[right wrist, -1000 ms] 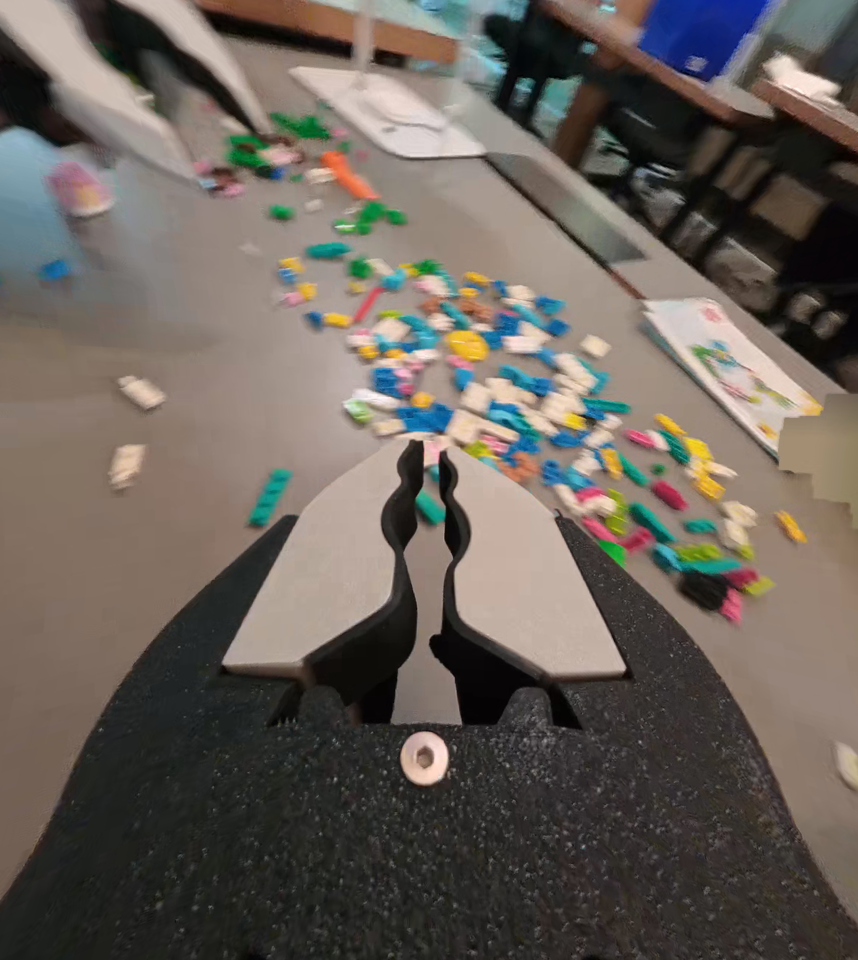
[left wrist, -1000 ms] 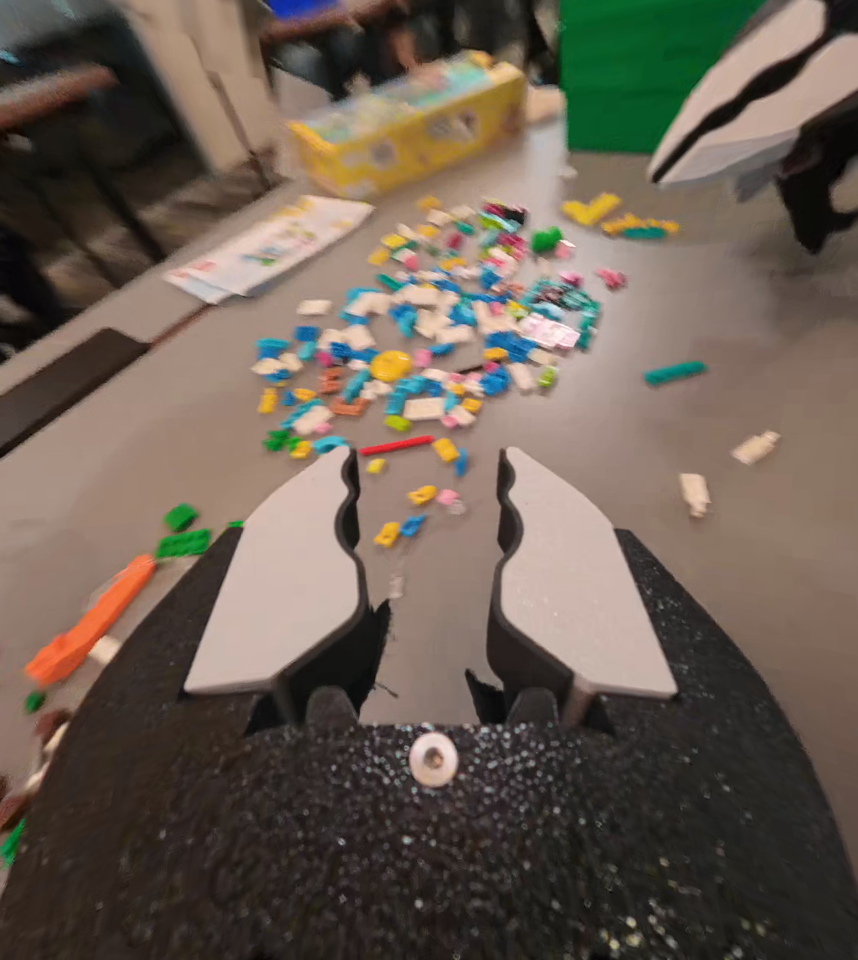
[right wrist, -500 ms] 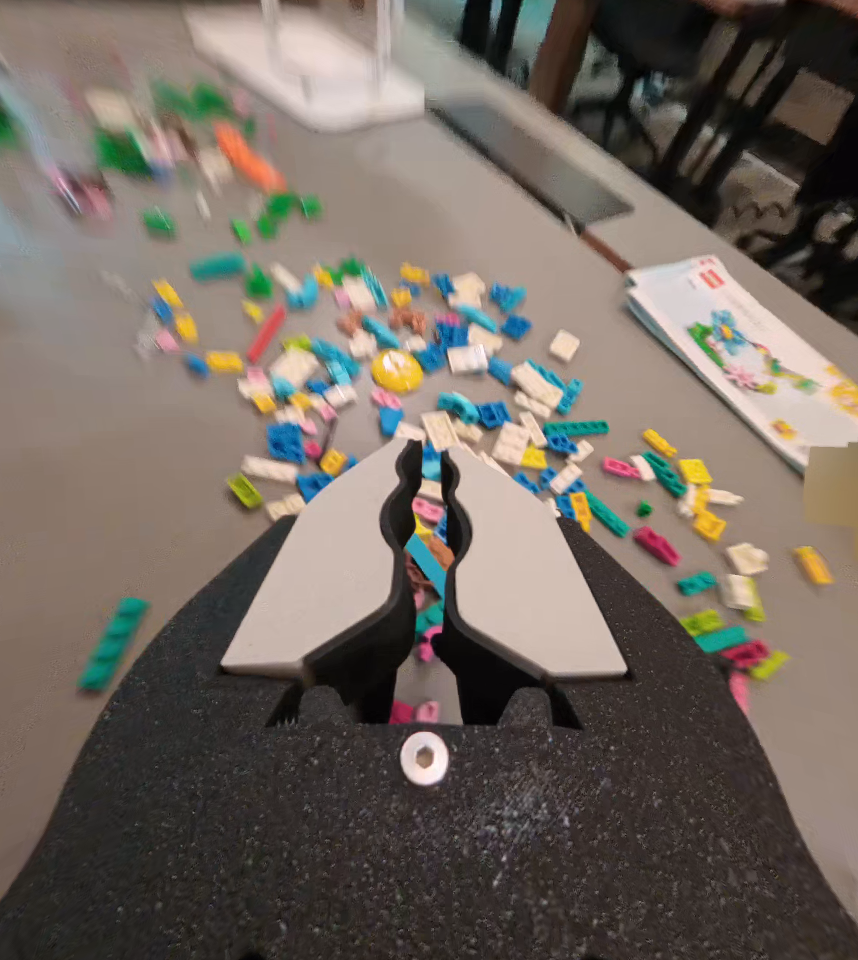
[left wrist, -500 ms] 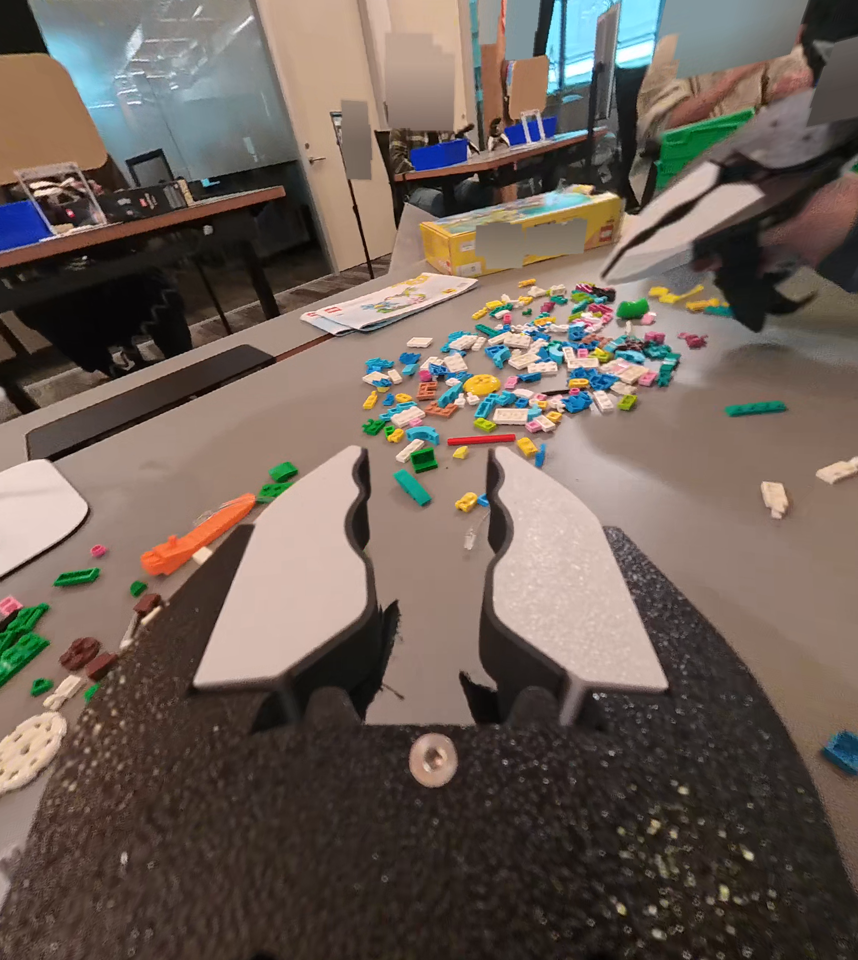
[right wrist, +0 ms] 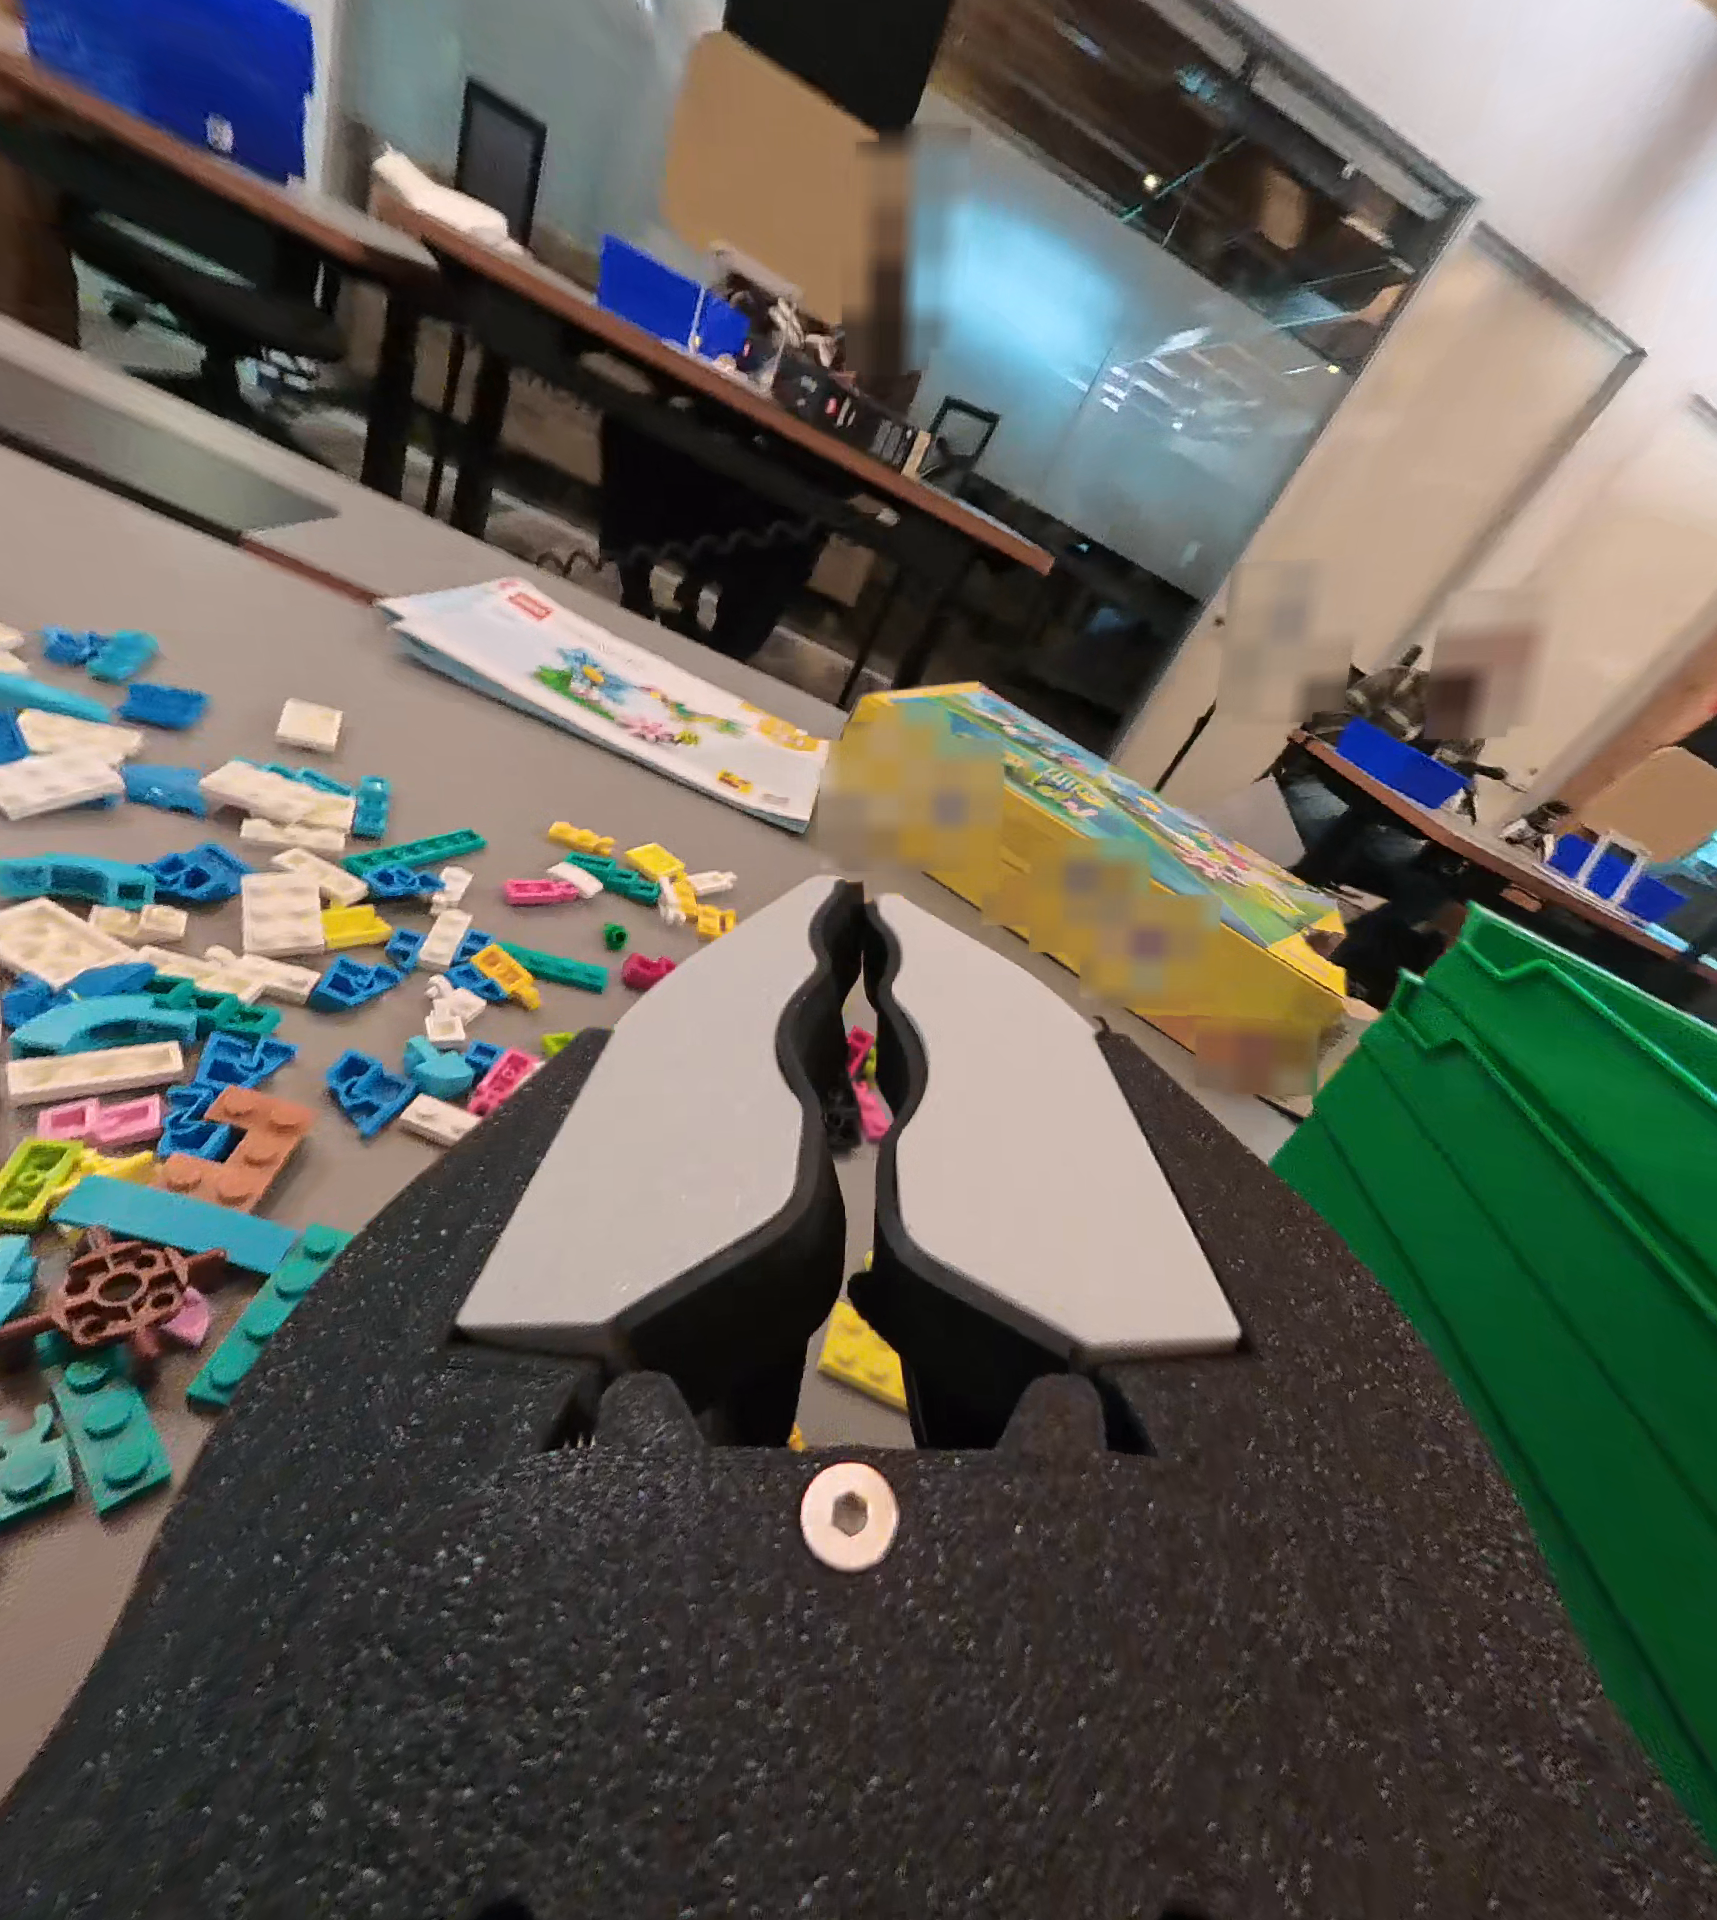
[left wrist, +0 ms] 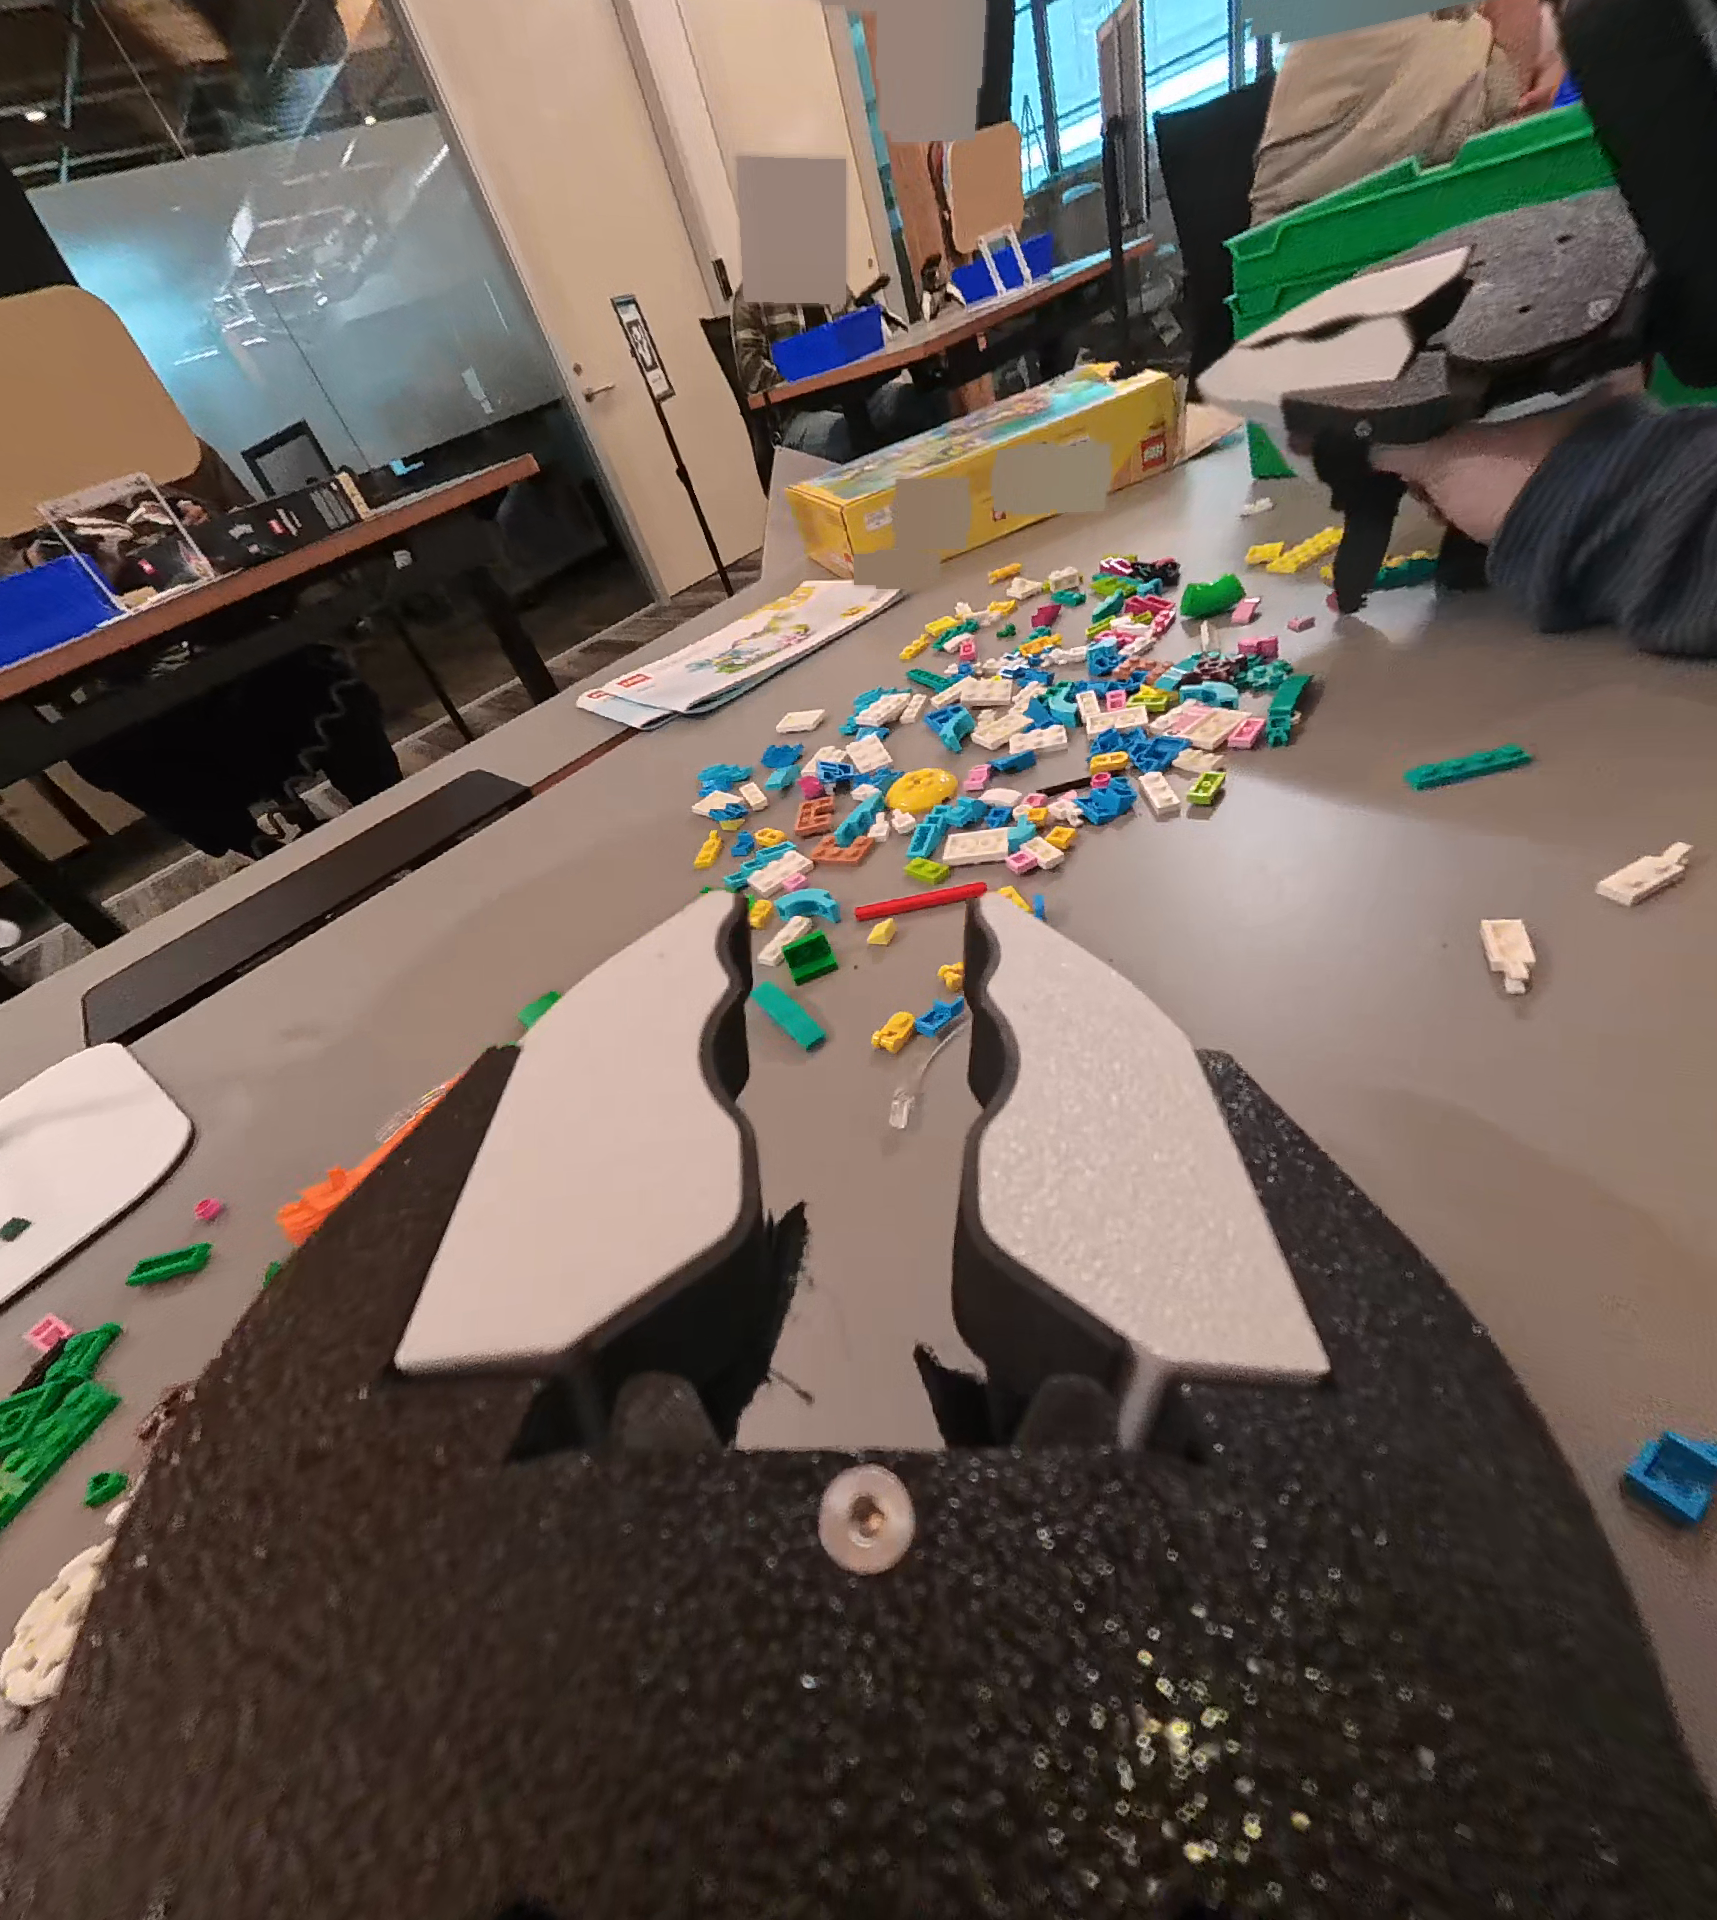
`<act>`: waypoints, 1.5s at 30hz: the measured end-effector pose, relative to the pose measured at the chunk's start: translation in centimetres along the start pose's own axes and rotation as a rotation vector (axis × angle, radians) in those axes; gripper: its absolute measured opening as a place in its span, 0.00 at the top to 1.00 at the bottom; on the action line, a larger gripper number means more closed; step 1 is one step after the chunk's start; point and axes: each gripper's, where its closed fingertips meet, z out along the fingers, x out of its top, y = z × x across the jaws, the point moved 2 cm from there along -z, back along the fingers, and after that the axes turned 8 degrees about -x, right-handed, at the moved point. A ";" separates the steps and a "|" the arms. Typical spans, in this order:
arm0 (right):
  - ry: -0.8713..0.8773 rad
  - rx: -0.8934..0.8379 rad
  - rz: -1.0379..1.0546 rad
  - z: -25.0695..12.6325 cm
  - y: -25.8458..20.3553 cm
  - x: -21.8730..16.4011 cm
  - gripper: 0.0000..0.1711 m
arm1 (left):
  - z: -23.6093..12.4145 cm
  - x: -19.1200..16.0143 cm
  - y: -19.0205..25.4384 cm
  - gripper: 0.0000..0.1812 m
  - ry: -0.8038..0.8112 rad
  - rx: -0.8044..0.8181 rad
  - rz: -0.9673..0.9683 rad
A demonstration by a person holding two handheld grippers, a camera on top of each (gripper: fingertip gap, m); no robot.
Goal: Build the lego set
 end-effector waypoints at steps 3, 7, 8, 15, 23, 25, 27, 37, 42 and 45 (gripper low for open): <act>0.071 0.060 0.068 -0.4 -0.2 0.7 1.00 | -0.3 0.2 -0.5 0.79 0.018 0.032 -0.003; 0.124 0.063 0.135 -0.9 0.4 1.3 1.00 | -0.6 0.4 -0.7 0.83 0.031 0.066 0.037; 0.130 0.046 0.139 -0.9 0.7 1.3 1.00 | -0.6 0.4 -0.5 0.84 0.029 0.060 0.048; 0.122 0.059 0.150 -0.6 0.6 1.1 1.00 | -0.7 0.2 -1.1 0.90 -0.013 0.159 0.136; -0.020 0.225 0.045 0.9 -2.1 0.7 0.97 | -0.6 0.2 -0.9 0.91 -0.005 0.131 0.118; -0.096 0.312 -0.021 2.9 -2.6 0.5 0.98 | -0.5 0.2 -0.8 0.92 -0.004 0.125 0.118; -0.254 0.436 -0.039 5.7 -3.1 -0.9 0.98 | -0.4 0.2 -0.8 0.92 -0.006 0.116 0.115; -1.160 0.633 0.391 14.3 -5.3 -6.5 0.88 | -0.1 -0.1 -0.4 0.93 -0.027 0.095 0.134; -1.274 0.625 0.335 14.9 -6.4 -6.4 0.89 | 0.0 -0.1 -0.2 0.93 -0.031 0.084 0.133; -1.306 0.612 0.272 14.9 -6.9 -6.3 0.91 | 0.0 -0.2 -0.2 0.93 -0.037 0.079 0.131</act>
